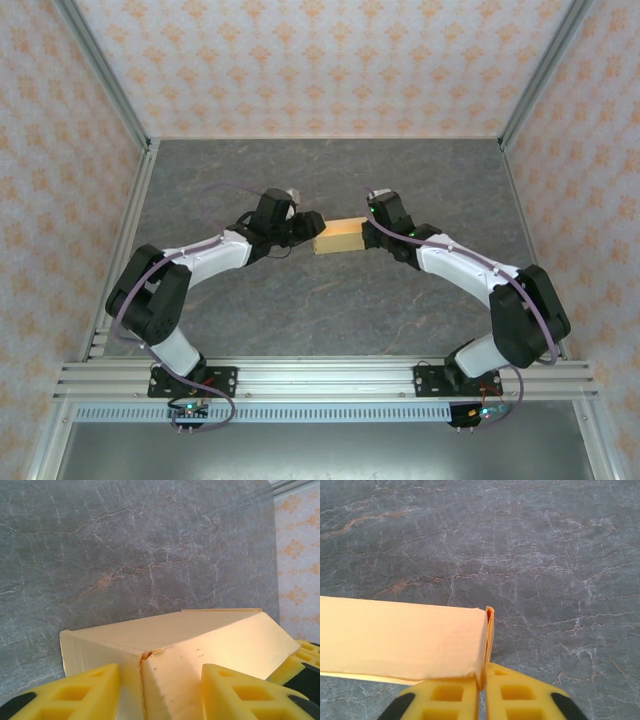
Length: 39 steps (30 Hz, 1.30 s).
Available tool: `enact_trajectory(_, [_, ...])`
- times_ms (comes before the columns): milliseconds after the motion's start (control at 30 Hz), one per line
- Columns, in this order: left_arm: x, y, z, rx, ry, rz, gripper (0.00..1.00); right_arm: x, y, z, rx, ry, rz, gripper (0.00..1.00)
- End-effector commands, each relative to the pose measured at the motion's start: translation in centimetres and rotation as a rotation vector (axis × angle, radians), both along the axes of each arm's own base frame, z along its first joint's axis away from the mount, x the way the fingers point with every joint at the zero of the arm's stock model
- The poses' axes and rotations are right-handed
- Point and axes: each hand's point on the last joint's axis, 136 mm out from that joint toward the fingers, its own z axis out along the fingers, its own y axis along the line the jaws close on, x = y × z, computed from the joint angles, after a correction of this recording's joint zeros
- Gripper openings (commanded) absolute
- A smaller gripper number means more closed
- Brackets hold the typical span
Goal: Fold the paper box
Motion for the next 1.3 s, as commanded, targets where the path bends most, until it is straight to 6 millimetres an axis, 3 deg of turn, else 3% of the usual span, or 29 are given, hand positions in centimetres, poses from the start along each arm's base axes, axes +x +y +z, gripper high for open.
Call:
enact_trajectory(0, [-1.0, 0.7, -3.3, 0.055, 0.063, 0.023, 0.43, -1.2, -0.9, 0.2, -0.035, 0.032, 0.0, 0.19])
enact_trajectory(167, [-1.3, 1.2, -3.9, 0.087, 0.064, 0.034, 0.41, -1.8, -0.3, 2.1, 0.007, 0.024, 0.04, 0.33])
enact_trajectory(433, [-1.5, 1.4, -4.8, 0.108, 0.07, 0.037, 0.38, -4.0, 1.3, 5.0, 0.124, 0.071, 0.164, 0.45])
enact_trajectory(567, [-1.7, 1.3, -5.0, 0.12, 0.068, 0.028, 0.37, -2.1, 1.1, 5.7, 0.287, 0.113, 0.141, 0.52])
enact_trajectory(833, [-1.6, 1.3, -4.7, 0.131, 0.061, 0.023, 0.36, 2.5, 0.2, 2.6, 0.433, 0.226, 0.062, 0.54])
enact_trajectory(1067, [-1.9, 1.5, -4.7, 0.14, 0.052, 0.022, 0.35, 2.4, -0.8, -1.5, 0.5, 0.305, 0.014, 0.37])
enact_trajectory(1267, [-2.4, 1.5, -6.1, 0.132, 0.079, 0.022, 0.27, 0.9, -0.8, -5.2, 0.566, 0.375, -0.022, 0.27])
